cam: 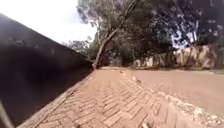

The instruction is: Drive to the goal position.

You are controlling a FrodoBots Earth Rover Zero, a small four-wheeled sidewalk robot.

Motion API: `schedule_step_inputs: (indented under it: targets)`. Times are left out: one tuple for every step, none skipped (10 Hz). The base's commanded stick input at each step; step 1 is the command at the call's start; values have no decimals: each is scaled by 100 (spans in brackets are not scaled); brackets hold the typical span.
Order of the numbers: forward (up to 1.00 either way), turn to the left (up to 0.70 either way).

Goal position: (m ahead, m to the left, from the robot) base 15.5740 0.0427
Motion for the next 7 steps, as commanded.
schedule_step_inputs:
  targets:
    - [70, 0]
    - [70, 0]
    - [70, 0]
    - [70, 0]
    - [70, 0]
    - [70, 0]
    - [70, 0]
